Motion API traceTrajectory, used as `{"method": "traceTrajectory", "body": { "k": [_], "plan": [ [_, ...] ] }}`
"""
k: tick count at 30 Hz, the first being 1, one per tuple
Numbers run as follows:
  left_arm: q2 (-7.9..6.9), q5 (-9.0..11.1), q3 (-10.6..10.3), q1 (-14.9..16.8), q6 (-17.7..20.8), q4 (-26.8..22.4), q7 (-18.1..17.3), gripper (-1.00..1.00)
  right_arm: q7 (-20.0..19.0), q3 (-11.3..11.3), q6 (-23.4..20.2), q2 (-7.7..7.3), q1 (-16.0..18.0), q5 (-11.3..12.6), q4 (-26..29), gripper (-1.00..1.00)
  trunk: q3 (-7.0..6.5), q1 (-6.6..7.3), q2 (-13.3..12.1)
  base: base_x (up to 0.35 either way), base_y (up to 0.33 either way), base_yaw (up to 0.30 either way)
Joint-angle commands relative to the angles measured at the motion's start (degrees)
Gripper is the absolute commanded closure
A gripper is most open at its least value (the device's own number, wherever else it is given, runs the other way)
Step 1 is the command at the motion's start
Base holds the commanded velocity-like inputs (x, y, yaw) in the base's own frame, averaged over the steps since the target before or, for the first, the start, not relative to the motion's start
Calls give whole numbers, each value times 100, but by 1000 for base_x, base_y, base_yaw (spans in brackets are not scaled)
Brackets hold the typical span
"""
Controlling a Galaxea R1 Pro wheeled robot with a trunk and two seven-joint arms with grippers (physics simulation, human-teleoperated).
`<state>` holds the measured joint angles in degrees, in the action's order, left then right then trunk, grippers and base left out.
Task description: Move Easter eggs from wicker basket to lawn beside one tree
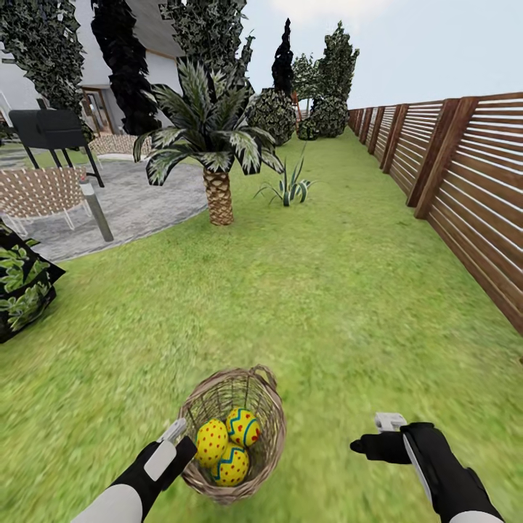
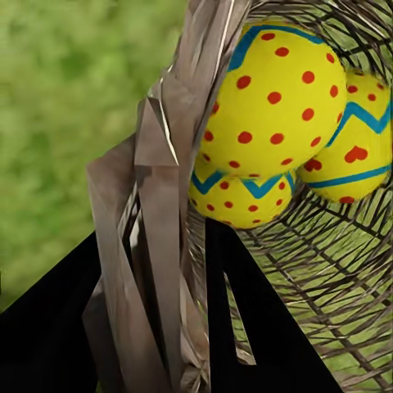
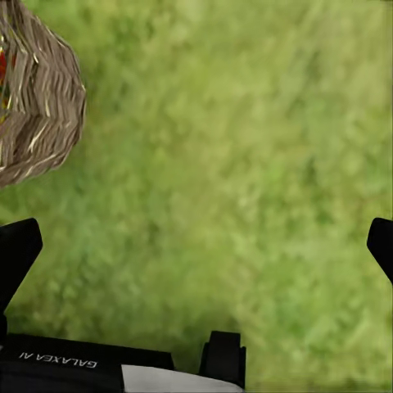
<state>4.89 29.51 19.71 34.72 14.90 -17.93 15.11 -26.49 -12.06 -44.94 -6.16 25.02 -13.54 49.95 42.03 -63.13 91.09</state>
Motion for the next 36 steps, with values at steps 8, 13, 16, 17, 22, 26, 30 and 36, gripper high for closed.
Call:
{"method": "traceTrajectory", "body": {
  "k": [8,13,16,17,22,26,30,36],
  "plan": [
    [8,81,-2,0,30,-26,36,100,-55,-15,-15,2,3,-52,7,-100,-159,177,-320,0,0,-257],
    [11,81,-3,0,30,-26,36,100,-57,-15,-15,1,3,-52,6,-100,-263,287,-520,0,0,-289],
    [12,81,-3,0,32,-26,36,100,-55,-15,-14,1,3,-52,6,-100,-326,353,-641,0,0,-289],
    [12,81,-3,0,32,-26,36,100,-54,-15,-15,1,3,-48,6,-100,-346,374,-681,0,0,-289],
    [12,158,-3,0,32,-27,36,100,-55,-15,-6,1,3,-40,-2,-100,-450,484,-881,0,0,-289],
    [12,160,-3,0,32,-26,36,100,-49,-1,654,9,3,-56,-754,-100,-532,572,-1042,0,0,-286],
    [12,160,-3,0,30,-26,36,100,-42,-6,1556,26,-43,-278,-1774,-100,-605,660,-1202,0,0,-114],
    [12,160,-3,0,31,-26,36,100,-40,-7,2233,28,-50,-602,-3005,-100,-713,792,-1443,0,0,-2]
  ]
}}
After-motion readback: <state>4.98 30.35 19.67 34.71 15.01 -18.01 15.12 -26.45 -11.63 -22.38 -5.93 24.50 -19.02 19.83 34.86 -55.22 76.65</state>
